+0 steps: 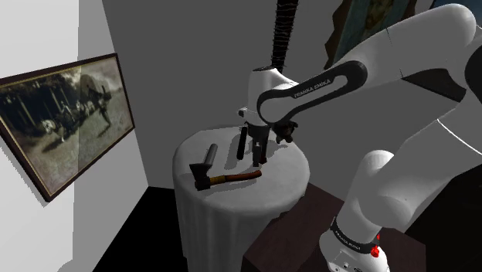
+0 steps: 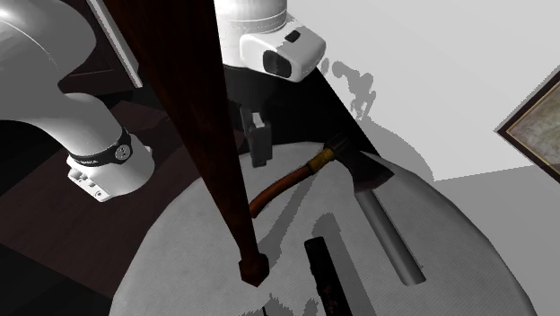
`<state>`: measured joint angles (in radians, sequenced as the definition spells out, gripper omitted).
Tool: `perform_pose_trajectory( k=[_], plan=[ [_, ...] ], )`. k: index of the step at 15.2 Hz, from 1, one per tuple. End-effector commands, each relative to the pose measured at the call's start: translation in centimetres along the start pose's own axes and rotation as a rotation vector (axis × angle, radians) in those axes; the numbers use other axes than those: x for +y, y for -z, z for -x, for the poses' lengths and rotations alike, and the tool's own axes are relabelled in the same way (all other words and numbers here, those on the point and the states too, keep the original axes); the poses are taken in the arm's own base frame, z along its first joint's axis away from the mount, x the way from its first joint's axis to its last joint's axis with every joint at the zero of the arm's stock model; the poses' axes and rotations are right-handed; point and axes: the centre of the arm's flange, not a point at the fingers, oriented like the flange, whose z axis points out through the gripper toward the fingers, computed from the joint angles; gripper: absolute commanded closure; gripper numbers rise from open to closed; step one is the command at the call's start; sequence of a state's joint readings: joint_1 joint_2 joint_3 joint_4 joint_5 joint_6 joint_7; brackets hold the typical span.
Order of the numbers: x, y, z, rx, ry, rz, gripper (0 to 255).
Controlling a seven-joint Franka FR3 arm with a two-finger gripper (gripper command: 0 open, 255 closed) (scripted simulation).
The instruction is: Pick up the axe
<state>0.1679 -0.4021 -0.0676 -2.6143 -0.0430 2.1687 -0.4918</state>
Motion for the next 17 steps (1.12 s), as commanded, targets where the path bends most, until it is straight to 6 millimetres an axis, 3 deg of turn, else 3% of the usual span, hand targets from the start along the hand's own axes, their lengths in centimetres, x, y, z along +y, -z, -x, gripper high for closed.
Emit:
perform_pose_trajectory(
  k=[1,9,17],
  plan=[
    [0.2,-1.9,-1.7,0.023,0.072,0.012,0],
    [-0.3,-8.3,-8.2,0.102,0.332,0.051,0],
    [-0.3,-12.3,-8.4,0.102,0.332,0.051,0]
  ],
)
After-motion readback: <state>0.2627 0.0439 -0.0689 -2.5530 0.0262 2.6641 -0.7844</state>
